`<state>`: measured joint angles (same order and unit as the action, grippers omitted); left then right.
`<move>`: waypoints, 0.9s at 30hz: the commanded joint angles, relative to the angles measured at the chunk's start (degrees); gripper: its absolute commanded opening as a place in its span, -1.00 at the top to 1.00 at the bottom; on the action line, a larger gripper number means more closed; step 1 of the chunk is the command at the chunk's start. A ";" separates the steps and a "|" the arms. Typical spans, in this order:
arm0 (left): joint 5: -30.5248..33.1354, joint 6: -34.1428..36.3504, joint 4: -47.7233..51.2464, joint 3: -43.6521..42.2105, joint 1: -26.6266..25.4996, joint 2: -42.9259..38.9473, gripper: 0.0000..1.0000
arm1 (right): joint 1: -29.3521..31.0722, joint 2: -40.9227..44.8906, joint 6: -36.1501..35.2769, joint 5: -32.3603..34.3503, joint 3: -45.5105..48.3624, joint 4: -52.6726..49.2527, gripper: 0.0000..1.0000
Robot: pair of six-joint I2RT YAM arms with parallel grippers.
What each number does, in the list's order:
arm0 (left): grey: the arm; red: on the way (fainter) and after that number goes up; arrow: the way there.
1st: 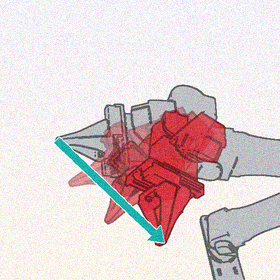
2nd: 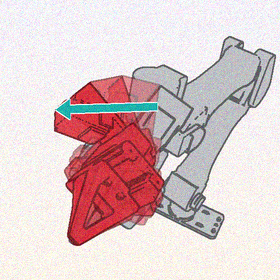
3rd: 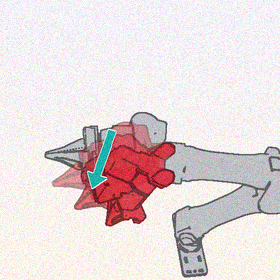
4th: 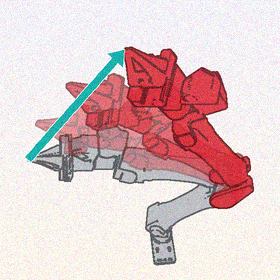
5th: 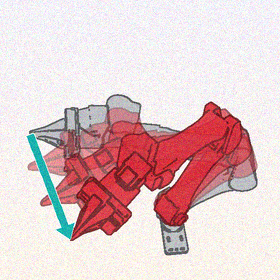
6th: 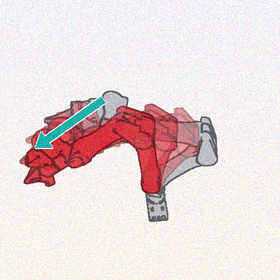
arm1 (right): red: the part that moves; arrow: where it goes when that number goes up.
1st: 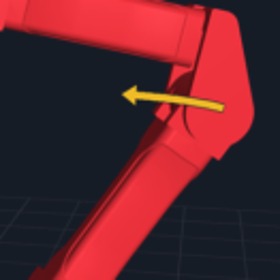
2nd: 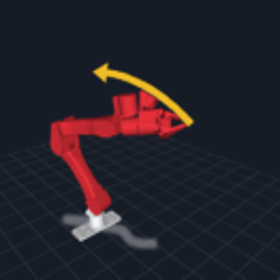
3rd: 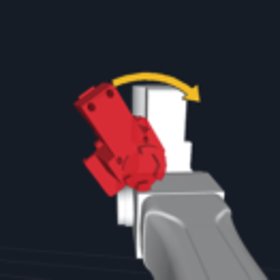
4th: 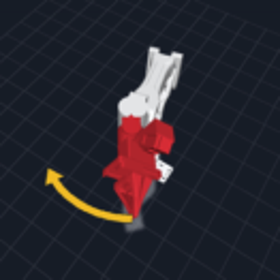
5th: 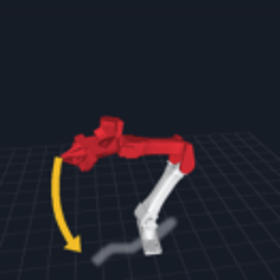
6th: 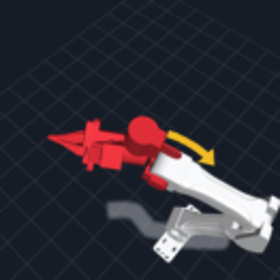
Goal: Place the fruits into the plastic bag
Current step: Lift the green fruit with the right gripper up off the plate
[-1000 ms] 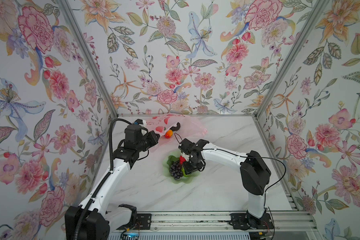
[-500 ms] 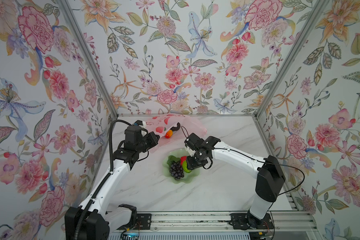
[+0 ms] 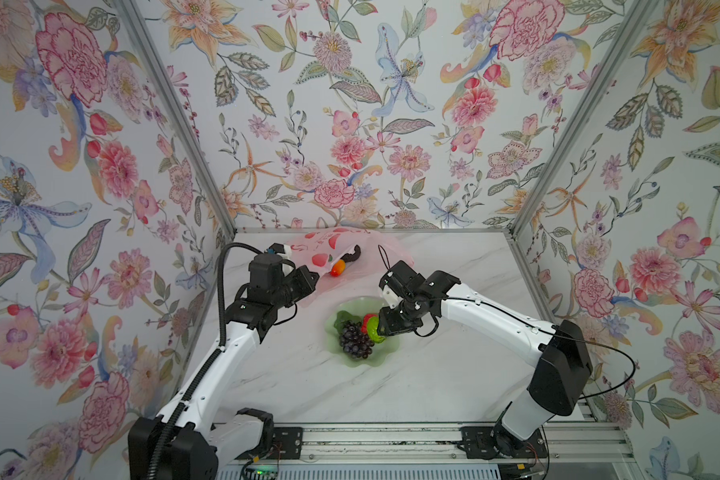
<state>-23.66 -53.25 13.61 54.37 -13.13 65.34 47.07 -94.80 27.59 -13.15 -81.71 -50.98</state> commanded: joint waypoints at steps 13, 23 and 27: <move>-0.62 -1.24 -2.25 -2.50 0.53 -2.91 1.00 | -1.69 8.04 5.36 -3.77 2.01 5.12 0.22; -0.79 -1.15 -3.87 -1.91 0.47 -2.40 1.00 | -3.34 10.66 6.18 -2.55 -2.70 5.27 0.23; -0.75 -1.23 -4.71 -1.63 0.54 -1.91 1.00 | -4.21 11.55 6.22 -2.67 -4.21 5.11 0.23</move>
<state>-23.73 -54.08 10.66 52.60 -13.13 63.42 43.42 -85.32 33.12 -16.08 -83.77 -46.57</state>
